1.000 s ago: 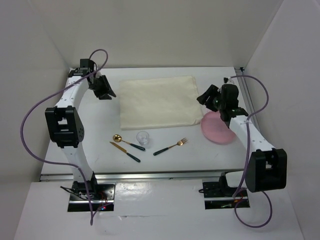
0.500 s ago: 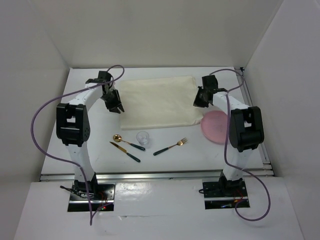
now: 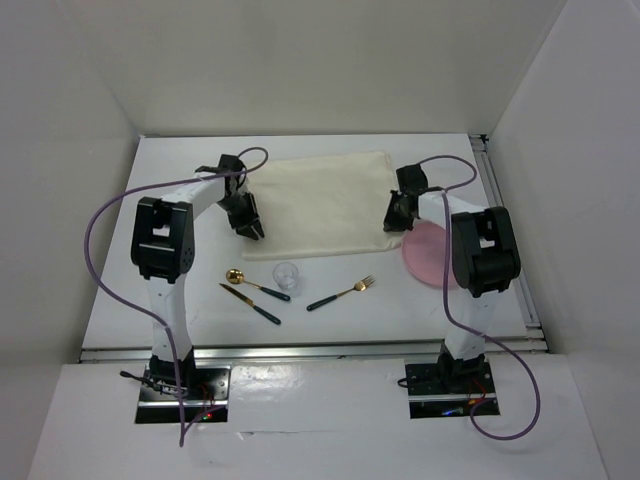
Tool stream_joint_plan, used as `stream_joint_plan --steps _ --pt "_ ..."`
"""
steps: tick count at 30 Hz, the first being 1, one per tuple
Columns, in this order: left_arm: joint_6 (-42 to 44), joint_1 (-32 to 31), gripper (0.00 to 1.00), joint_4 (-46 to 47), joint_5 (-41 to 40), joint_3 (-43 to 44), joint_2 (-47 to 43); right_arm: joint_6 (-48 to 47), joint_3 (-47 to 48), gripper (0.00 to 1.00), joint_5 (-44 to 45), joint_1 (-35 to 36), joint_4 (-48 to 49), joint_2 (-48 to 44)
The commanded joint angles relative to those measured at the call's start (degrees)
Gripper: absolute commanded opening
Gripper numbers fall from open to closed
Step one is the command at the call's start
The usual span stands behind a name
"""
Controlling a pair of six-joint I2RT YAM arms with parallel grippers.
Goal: Set the dinner table for one person
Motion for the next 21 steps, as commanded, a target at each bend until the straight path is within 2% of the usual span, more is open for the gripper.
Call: stream_joint_plan --steps 1,8,21 --pt "-0.94 2.32 0.37 0.43 -5.49 -2.52 2.25 0.80 -4.19 0.00 -2.17 1.19 1.32 -1.31" --pt "-0.34 5.05 0.37 2.54 -5.50 -7.19 -0.74 1.33 -9.65 0.00 -5.68 3.64 2.47 -2.63" --pt "-0.34 5.05 0.36 4.47 -6.29 -14.14 -5.14 5.46 -17.38 0.00 -4.63 5.67 0.10 -10.27"
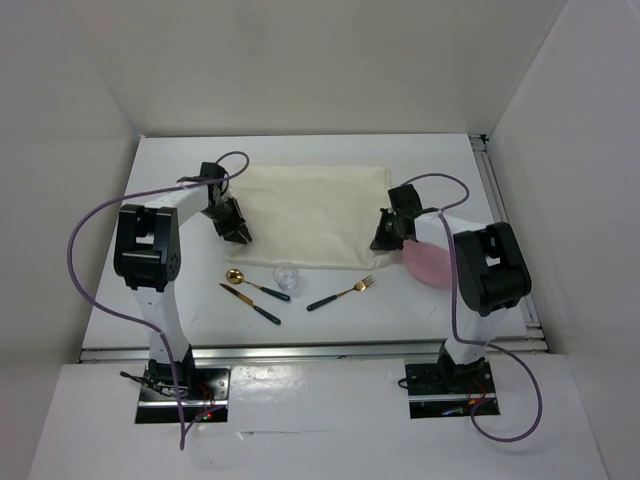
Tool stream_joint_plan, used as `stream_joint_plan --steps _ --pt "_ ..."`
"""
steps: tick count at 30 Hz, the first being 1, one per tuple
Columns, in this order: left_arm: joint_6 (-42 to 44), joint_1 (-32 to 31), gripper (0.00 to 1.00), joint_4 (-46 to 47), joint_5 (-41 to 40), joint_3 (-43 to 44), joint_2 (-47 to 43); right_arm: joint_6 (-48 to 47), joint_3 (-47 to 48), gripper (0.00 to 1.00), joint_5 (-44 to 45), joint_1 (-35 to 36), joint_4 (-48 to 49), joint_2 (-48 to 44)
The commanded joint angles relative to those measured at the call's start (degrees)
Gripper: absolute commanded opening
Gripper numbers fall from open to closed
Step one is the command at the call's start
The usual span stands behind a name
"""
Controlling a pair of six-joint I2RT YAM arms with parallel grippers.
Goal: Set the dinner table for one person
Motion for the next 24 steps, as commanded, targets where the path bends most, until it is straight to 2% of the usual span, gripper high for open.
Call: stream_joint_plan --steps 1,5,10,13,16,19,21,24 --pt "2.13 0.37 0.36 -2.07 -5.85 -3.03 1.57 2.23 -3.96 0.00 1.77 0.68 -7.03 -2.93" --pt "2.13 0.37 0.36 -2.07 -5.85 -4.17 0.43 2.94 -5.82 0.03 5.28 0.68 -7.81 -6.62" --pt "2.13 0.37 0.35 -2.07 -5.85 -4.70 -1.41 1.71 -3.18 0.16 7.05 1.29 -11.76 -12.60" --pt "1.61 0.37 0.35 -2.68 -6.38 -4.70 -3.17 0.31 -1.51 0.21 9.94 1.30 -13.62 -16.21" --pt "1.61 0.37 0.35 -3.38 -6.38 -3.04 -4.85 -0.31 -1.51 0.20 10.65 1.30 -15.02 -17.97" --pt "1.61 -0.86 0.35 -4.61 -7.70 -0.40 -5.46 -0.32 -3.88 0.12 9.33 1.30 -15.02 -18.50" --pt "1.61 -2.09 0.34 -4.62 -7.70 0.75 -3.72 -0.32 -5.72 0.07 8.37 1.30 -14.41 -18.50" --pt "1.61 -3.23 0.32 -5.40 -8.30 3.29 -1.08 0.21 -6.86 0.05 6.09 1.82 -13.09 -17.27"
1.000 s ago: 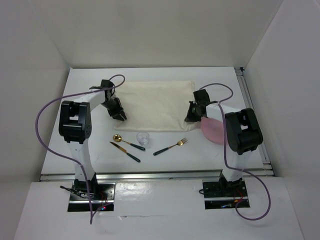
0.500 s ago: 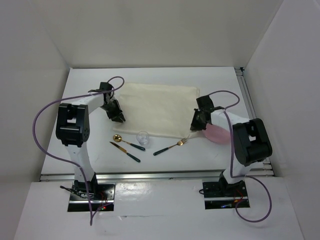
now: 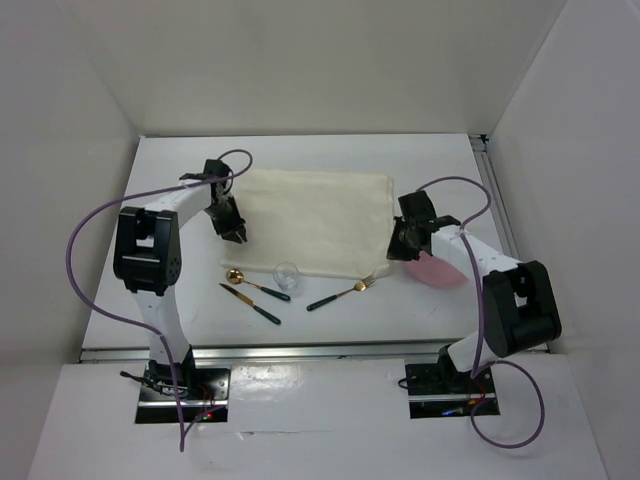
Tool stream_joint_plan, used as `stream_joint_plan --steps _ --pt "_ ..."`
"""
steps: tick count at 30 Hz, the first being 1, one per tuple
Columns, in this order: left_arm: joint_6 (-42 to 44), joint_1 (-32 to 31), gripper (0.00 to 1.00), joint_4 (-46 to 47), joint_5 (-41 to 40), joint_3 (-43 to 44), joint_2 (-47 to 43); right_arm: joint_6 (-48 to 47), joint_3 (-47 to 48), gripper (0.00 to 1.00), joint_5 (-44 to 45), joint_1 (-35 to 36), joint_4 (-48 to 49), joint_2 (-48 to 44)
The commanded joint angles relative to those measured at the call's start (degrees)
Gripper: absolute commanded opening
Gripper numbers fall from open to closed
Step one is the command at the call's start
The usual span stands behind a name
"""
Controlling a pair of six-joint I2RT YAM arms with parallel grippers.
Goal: Set the dinner table for one person
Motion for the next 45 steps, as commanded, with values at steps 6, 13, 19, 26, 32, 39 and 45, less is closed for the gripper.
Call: stream_joint_plan --steps 6,13,19,26,32,39,45 --pt "0.73 -1.51 0.32 -0.99 -1.18 0.93 2.87 -0.69 -1.74 0.05 -1.08 1.56 -1.02 4.94" --pt "0.20 -1.51 0.32 0.16 -1.18 -0.31 3.93 4.84 1.87 0.00 11.32 2.88 -6.47 14.09" --pt "0.20 -1.51 0.32 0.68 -1.18 -0.92 3.93 6.26 5.90 0.00 15.11 6.84 -8.94 9.20" --pt "-0.41 -2.04 0.32 2.61 1.01 -4.17 3.40 4.85 10.03 0.01 11.77 7.54 -6.65 4.35" --pt "-0.94 -3.17 0.31 3.14 1.54 -5.48 3.93 2.92 11.80 0.12 8.96 7.54 -3.76 8.55" --pt "-1.99 -4.76 0.31 3.76 2.07 -8.92 0.68 2.92 13.64 0.16 7.81 5.88 -3.23 10.41" --pt "-2.61 -6.08 0.31 2.36 0.14 -8.84 -0.90 1.78 14.26 0.28 3.51 -2.64 -2.70 6.55"
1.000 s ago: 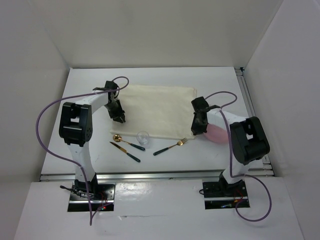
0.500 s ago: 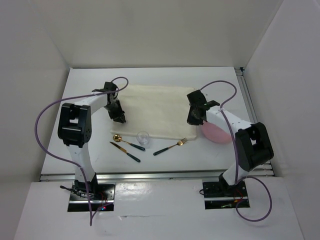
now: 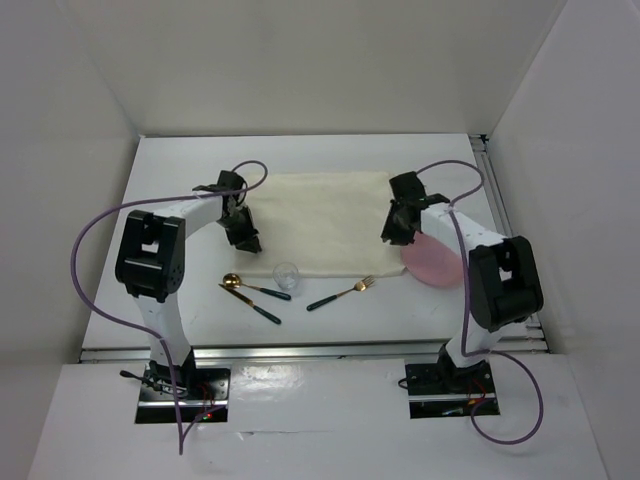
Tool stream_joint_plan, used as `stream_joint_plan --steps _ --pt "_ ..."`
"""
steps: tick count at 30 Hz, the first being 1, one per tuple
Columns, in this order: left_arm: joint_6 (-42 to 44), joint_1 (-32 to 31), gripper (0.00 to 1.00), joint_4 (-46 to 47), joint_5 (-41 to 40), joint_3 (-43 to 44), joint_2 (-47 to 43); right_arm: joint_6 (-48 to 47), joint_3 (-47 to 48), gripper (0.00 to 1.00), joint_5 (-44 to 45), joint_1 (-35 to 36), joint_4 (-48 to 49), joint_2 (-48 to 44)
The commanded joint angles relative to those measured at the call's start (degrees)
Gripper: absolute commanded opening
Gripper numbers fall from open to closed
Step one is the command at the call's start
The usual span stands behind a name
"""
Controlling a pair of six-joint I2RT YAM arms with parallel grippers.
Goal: Set the dinner table for one person
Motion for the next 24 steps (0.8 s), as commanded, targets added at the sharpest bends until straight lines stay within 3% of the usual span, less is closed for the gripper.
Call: stream_joint_plan --steps 1,8,11,20,24 --pt "-0.40 -0.90 0.31 -4.68 -3.31 -1.56 0.67 -1.24 1.78 0.38 -1.61 -5.64 1.78 -4.36" --pt "1.35 -0.90 0.40 -10.30 -7.01 7.31 -2.41 -3.62 -0.77 0.39 -4.15 -14.79 1.17 -6.03" --pt "1.88 -0.90 0.44 -12.59 -9.20 11.89 -3.55 -2.13 -1.65 0.52 -2.67 -16.89 0.47 -6.56" --pt "3.64 -0.90 0.46 -16.47 -11.32 18.83 -7.68 0.06 -10.44 0.52 -5.04 -17.69 0.46 -13.76" --pt "3.64 -0.90 0.46 -16.99 -11.32 19.89 -9.70 5.16 -12.46 0.53 -0.92 -17.69 -4.09 -18.59"
